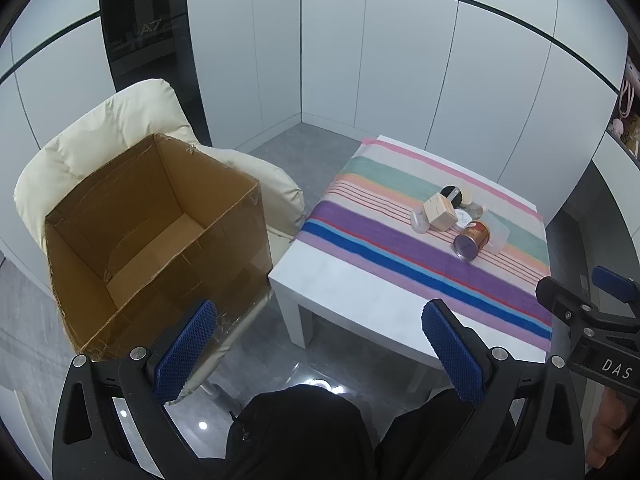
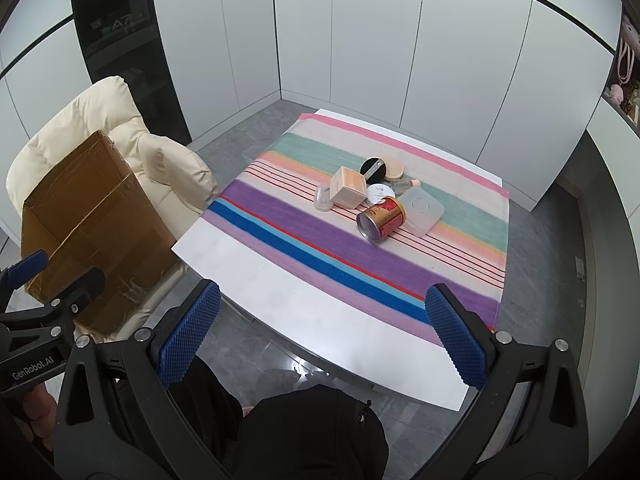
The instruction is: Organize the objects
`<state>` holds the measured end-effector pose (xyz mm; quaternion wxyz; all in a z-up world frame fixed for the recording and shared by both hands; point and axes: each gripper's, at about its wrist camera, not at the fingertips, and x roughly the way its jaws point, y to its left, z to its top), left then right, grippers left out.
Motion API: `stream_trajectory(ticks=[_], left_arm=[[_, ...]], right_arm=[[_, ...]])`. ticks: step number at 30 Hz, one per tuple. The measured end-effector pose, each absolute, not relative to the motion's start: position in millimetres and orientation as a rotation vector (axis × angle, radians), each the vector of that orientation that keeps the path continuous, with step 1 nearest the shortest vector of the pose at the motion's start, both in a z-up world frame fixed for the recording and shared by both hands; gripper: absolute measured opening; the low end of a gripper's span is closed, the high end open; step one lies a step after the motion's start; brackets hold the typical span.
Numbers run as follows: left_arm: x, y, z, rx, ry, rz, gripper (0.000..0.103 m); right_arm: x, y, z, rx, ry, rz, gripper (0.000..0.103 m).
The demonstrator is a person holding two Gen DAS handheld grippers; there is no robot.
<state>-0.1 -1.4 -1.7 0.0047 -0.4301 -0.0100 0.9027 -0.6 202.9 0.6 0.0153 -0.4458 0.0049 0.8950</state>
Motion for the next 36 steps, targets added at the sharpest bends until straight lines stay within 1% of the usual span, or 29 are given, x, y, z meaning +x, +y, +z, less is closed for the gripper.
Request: stream_trajectory(ticks=[36], left_arm=[[-1.9,-1.3,-4.1,-1.365,-0.049,2.834,0.103]], right_arm=[[-1.5,201.4,1.9,-1.386,0.019,2.788,0.103]])
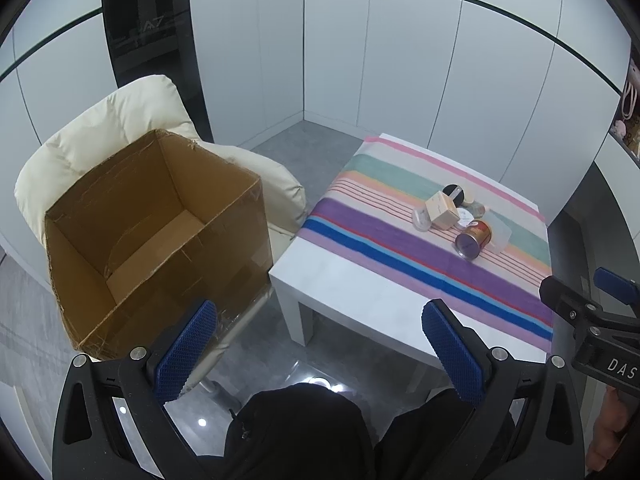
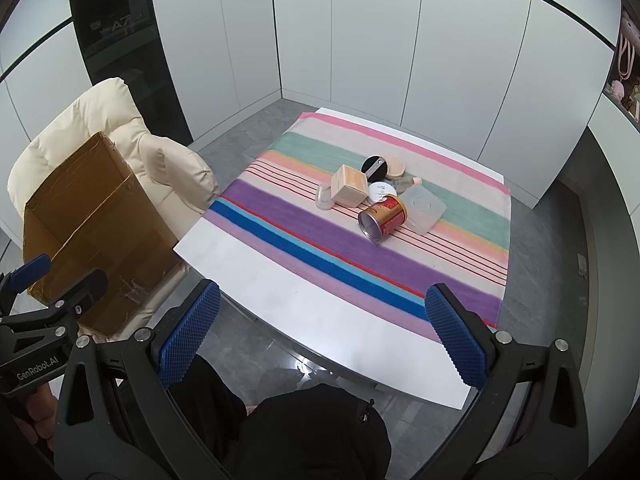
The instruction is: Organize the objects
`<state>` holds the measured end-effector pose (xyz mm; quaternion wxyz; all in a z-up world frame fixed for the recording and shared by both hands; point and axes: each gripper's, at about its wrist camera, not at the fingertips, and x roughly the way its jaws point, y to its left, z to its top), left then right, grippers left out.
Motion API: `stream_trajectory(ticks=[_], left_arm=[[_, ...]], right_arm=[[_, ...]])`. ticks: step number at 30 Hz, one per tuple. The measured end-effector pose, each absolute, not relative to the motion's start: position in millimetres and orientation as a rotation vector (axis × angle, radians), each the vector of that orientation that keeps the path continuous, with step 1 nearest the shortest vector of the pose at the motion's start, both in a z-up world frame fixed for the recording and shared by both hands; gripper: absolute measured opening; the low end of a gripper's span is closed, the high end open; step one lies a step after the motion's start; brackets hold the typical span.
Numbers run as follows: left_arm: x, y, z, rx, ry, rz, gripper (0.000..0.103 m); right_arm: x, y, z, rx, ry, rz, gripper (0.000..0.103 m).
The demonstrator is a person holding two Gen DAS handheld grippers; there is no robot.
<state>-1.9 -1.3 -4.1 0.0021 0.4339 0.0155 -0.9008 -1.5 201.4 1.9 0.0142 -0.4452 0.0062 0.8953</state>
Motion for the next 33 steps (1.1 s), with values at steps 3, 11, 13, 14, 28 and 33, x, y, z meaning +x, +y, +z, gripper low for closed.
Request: stream_trajectory(ticks=[3,11,13,14,28,33], left_arm=[[-1.7,-0.5,-3.9,1.359,0.048,-2.827,0.103],[-2.7,-2.1,-3.1,1.354,0.054,-2.826,0.103],[-3.3,-1.7,-3.4,1.358,0.053,-2.825,0.103],[-3.4,-1.7,-3.6,1.359,0.052,-2.826,0.103],[-4.3,8.0,-3.7,1.367,0.041,-2.838,0.103],[-4.8,16.2,-3.9,1.373,0.031,-2.851,0.103]], right_arm=[[-0.4,200.5,0.5,-1.384,0.018,2.787,0.103],[-1.1,201.8,1.4,-1.385,0.020,2.787,0.103],[-1.1,202.1,1.2,-1.385,0.020,2.786,0.103],[-1.2,202.1,1.4,-1.385,0.020,2.786,0.103],[1.3,212.6,2.4,-1.379,0.039,2.770,0.103],[5.0,219.4,3.5,-1.373,0.048,2.757,0.103]])
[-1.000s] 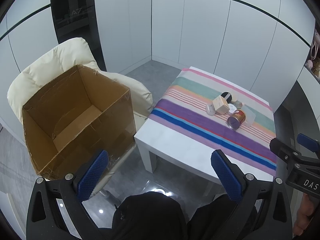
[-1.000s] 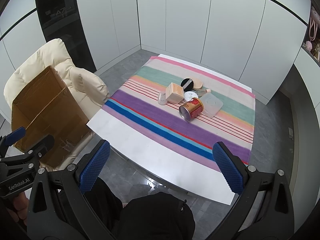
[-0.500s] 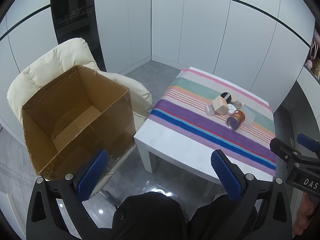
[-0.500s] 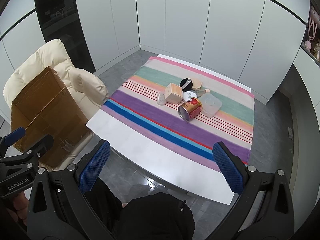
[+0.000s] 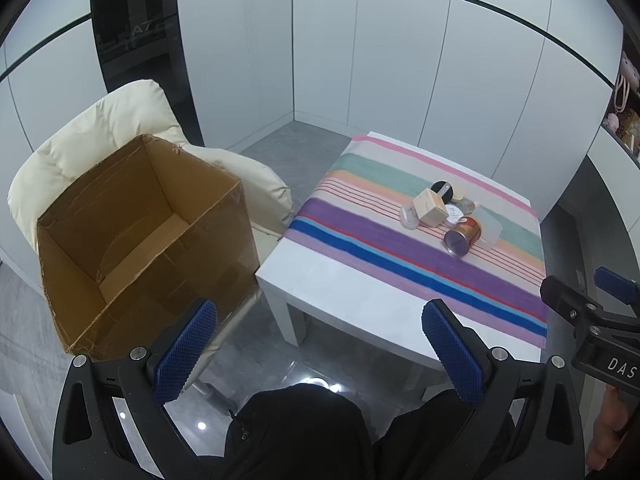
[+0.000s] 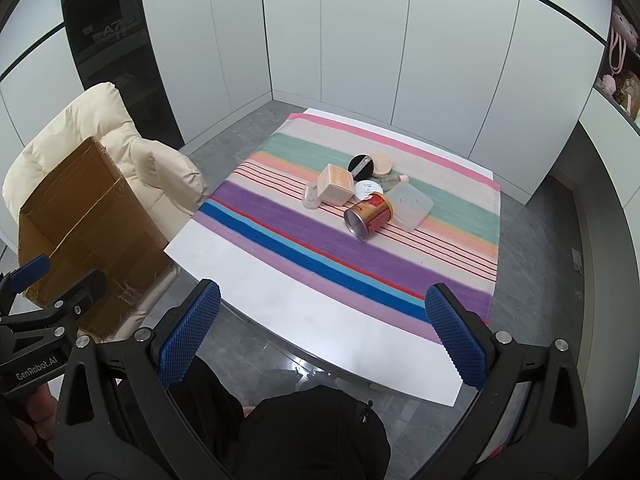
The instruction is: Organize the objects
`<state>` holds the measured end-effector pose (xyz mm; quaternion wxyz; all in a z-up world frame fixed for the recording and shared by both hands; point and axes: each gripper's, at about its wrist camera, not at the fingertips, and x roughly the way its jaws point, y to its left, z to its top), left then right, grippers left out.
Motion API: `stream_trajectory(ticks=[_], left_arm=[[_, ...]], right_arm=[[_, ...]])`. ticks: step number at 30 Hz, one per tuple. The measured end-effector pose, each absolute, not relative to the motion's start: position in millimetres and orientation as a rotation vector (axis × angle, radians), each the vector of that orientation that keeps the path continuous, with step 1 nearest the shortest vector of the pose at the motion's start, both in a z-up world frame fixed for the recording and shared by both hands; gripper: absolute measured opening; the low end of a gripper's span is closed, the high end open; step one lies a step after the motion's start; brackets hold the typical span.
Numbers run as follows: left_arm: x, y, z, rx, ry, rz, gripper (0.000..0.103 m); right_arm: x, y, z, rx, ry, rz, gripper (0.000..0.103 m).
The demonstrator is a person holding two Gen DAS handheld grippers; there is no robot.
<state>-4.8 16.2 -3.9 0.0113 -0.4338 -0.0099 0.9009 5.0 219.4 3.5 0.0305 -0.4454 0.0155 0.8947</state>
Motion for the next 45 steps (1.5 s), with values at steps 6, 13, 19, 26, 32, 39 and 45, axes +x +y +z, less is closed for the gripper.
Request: stream_trajectory(ticks=[6,13,19,26,32,39,45], left_arm=[[-5.1,27.9,-3.5,-1.343,-0.012,2.794,0.103],[-5.7,39.7,-4.0,-1.334,0.006,2.773,0.103],[-6.3,49.6,-5.8,-1.336,0.015,2.750,0.103],[-9.1,60.7,-8.5,-1.335,0.024,2.722,0.103],[-12.1,72.5,-6.7,-1.307,0.034,2.687,0.103],[-20.8,90.2,-6.6,-1.279,0.072,2.660,0.103],[-29.5,102.9,-10.3,-1.273,0.116,2.635,0.103]], right_arm=[[10.4,229.2,4.8,-1.362,0.064,2.739,0.103],[16.8,239.1,5.9,-1.350,0.079,2.719,0.103],[20.6,249.1,5.2,-1.353,0.113,2.700,0.103],[24.1,258.1,3.7,-1.347,0.135,2.675,0.103],[29.2,269.4,3.6,-1.330,0.154,2.649,0.103],[29.7,285.2,2.4,-1.313,0.192,2.616,0.103],[18.5,298.2,0.8,-1.310,0.226,2.594,0.103]])
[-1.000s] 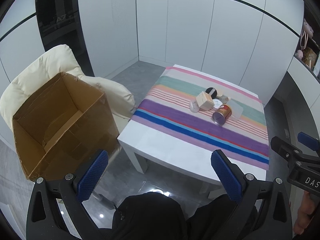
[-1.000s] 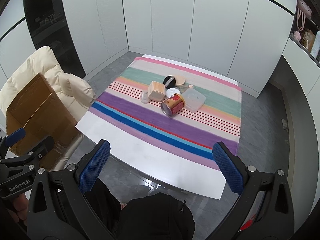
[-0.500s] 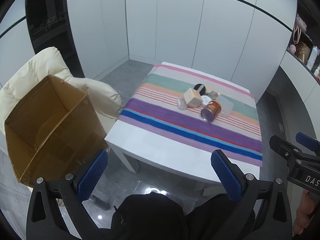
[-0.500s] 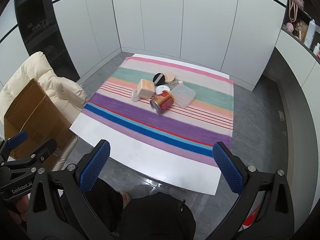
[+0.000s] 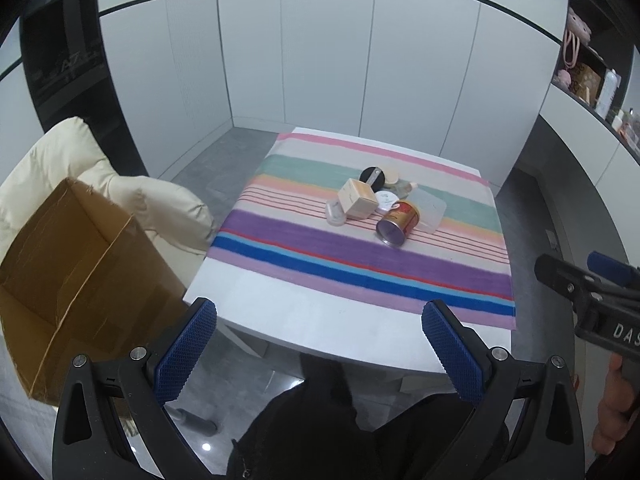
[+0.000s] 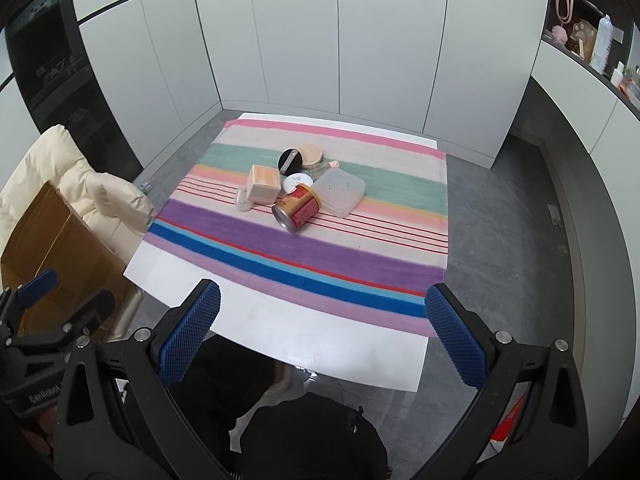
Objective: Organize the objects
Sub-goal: 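Grasp the clear plastic case with the left gripper while the right grasps the frosted lid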
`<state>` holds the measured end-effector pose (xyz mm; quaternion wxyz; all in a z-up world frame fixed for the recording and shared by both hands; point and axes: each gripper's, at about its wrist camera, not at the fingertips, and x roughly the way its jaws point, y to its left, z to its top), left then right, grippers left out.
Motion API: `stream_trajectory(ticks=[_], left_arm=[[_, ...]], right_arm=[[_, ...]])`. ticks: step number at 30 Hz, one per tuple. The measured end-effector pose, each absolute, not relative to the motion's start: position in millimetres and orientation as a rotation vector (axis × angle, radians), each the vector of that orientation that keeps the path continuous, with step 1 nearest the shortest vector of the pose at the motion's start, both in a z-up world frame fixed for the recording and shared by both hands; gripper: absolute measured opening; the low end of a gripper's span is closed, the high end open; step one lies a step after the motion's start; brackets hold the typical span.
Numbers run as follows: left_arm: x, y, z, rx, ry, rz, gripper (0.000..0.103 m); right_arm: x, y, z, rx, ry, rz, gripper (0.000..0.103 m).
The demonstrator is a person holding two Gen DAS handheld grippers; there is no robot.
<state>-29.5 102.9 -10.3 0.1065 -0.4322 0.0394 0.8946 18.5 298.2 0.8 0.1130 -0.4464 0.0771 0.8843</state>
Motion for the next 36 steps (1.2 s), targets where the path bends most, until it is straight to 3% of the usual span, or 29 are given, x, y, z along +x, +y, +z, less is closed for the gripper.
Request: stream_trajectory(ticks=[36], left_arm=[[-157.6,202.3,-91.3,-1.384,0.250,2.530,0.102]], right_arm=[[-96.9,394.4,-80.2,-1.453,0.212,2.455,0.103]])
